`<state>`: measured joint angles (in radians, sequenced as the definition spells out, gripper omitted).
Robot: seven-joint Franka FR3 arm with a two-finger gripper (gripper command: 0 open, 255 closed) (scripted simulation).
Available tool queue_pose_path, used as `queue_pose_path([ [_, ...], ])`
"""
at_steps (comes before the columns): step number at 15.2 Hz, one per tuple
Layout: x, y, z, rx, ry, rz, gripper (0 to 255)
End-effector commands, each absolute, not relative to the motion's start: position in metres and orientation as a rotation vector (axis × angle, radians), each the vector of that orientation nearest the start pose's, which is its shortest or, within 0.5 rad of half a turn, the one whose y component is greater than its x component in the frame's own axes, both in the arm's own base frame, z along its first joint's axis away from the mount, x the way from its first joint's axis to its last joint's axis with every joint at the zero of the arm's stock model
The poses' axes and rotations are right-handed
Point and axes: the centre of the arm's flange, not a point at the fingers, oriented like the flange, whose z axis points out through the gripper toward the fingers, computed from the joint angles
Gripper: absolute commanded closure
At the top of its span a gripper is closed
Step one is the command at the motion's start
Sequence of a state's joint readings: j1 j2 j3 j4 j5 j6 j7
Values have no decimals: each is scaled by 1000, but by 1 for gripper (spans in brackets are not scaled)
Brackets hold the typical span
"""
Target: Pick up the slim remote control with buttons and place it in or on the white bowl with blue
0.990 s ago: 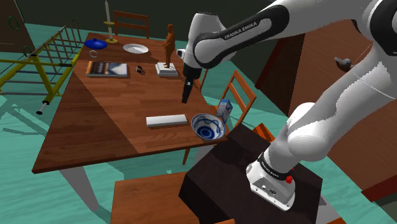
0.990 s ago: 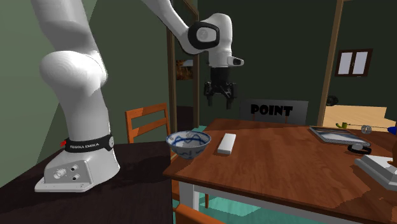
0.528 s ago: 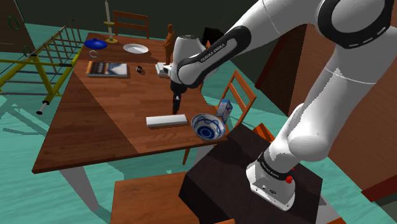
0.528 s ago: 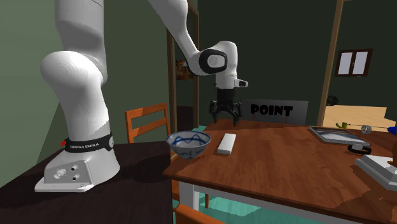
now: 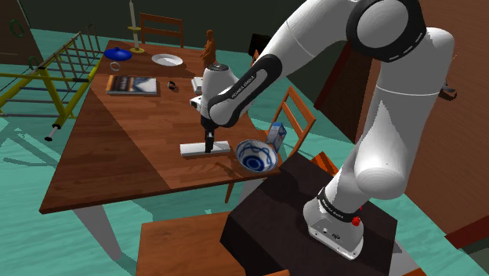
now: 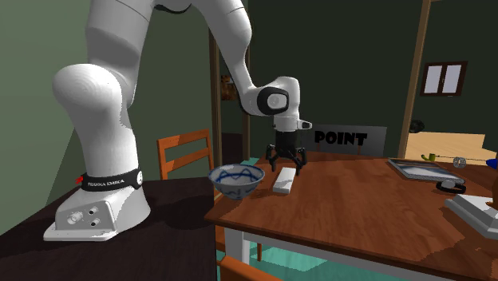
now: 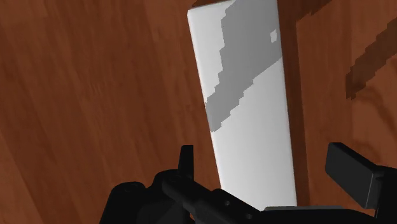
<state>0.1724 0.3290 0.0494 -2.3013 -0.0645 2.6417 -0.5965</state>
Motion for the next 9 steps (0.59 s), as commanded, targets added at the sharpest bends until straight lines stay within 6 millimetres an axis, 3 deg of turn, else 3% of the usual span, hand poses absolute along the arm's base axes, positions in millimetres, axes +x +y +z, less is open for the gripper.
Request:
queue_pose_path([
  [1, 516, 118, 193, -2863, -1336, -15, 0],
  [4, 516, 118, 179, -2863, -1336, -15, 0],
  [9, 517, 118, 179, -2863, -1336, -15, 0],
])
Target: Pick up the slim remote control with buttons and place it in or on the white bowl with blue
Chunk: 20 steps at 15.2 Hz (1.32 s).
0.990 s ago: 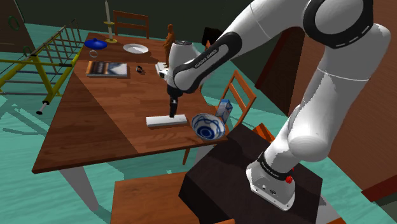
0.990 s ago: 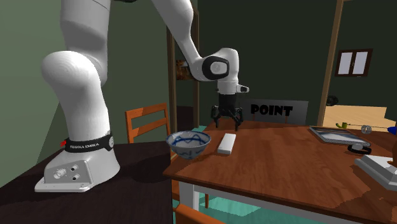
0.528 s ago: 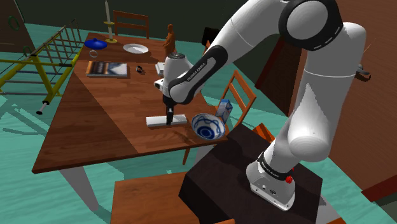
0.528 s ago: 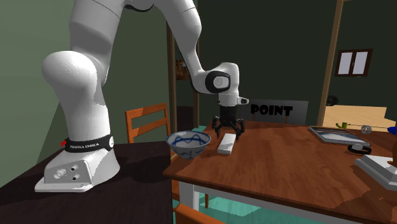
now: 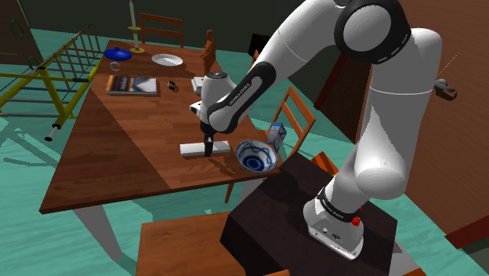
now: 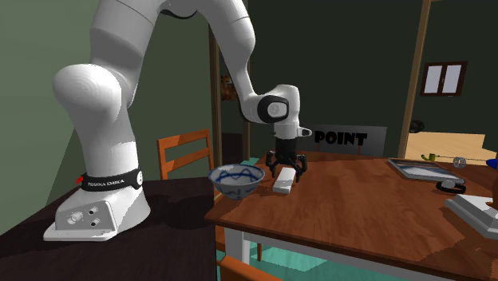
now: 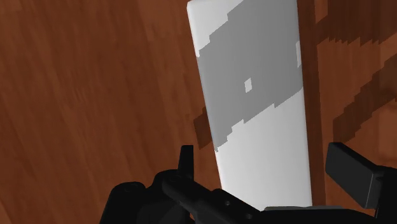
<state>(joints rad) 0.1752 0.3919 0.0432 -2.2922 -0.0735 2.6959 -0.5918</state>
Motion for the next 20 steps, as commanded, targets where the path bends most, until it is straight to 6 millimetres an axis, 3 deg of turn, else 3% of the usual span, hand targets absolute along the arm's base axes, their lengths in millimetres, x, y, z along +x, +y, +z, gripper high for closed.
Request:
queue_pose_path([
  [1, 517, 118, 179, -2863, -1336, -15, 0],
  [2, 517, 118, 179, -2863, -1336, -15, 0],
  [3, 517, 118, 179, -2863, -1336, -15, 255],
  [12, 517, 118, 179, -2863, -1336, -15, 255],
  [20, 517, 118, 222, -2863, -1336, -15, 255],
])
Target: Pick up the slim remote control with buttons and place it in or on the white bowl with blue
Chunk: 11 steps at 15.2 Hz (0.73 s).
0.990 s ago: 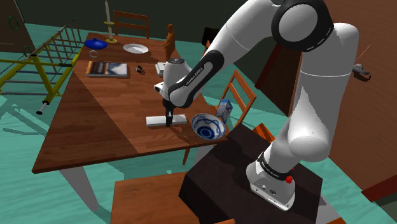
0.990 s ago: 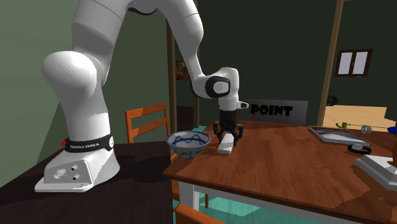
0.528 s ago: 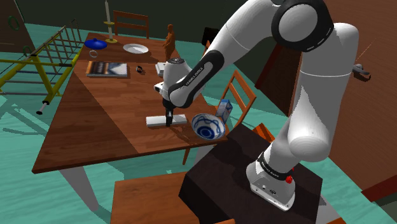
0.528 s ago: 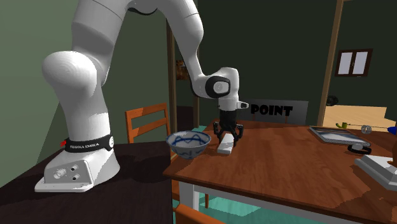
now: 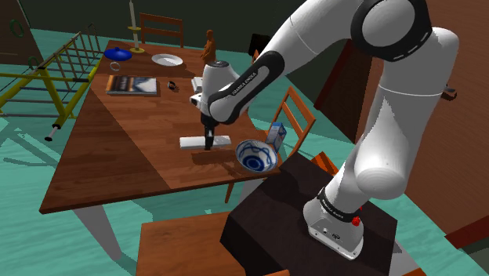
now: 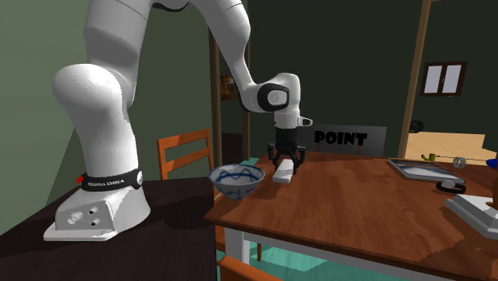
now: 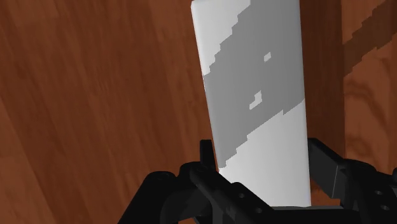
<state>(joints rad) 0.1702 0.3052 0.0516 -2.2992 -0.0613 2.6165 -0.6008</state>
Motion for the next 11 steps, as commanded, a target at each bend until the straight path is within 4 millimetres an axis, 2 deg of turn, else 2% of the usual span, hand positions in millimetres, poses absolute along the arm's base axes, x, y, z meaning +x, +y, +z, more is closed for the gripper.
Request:
queue_pose_path([
  [1, 517, 118, 227, -2863, -1336, -15, 255],
  [11, 517, 118, 280, -2863, -1336, -15, 255],
])
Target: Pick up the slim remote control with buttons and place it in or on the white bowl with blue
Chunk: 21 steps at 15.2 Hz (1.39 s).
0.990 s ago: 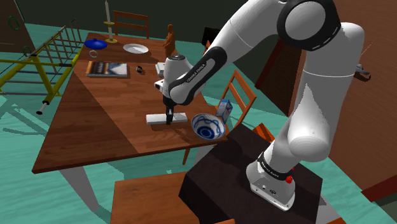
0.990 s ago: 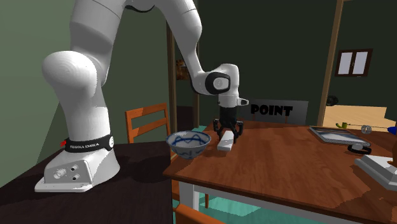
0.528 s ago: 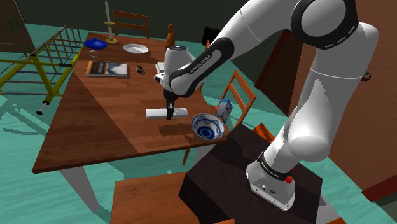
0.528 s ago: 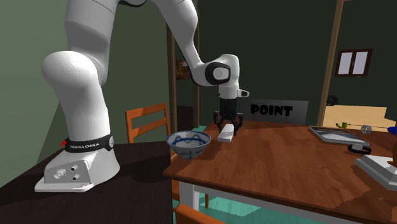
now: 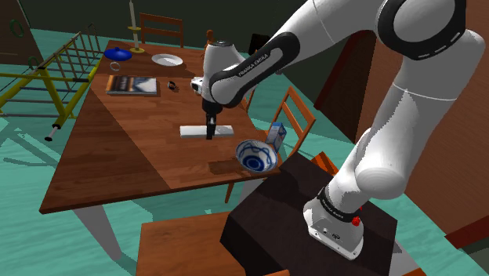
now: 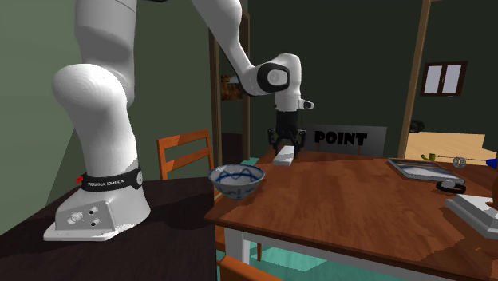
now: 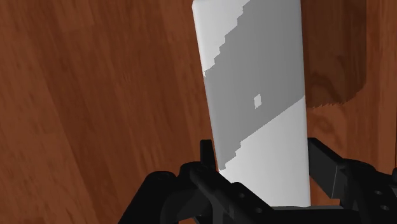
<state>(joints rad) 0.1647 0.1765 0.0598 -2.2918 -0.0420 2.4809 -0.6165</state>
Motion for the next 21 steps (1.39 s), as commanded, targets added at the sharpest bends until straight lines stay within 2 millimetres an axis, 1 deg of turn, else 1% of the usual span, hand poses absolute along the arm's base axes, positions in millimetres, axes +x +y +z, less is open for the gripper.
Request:
queue_pose_path([
  [1, 517, 118, 285, -2863, -1336, -15, 255],
  [10, 517, 118, 332, -2863, -1336, -15, 255],
  [21, 384, 59, 332, -2863, -1336, -15, 255],
])
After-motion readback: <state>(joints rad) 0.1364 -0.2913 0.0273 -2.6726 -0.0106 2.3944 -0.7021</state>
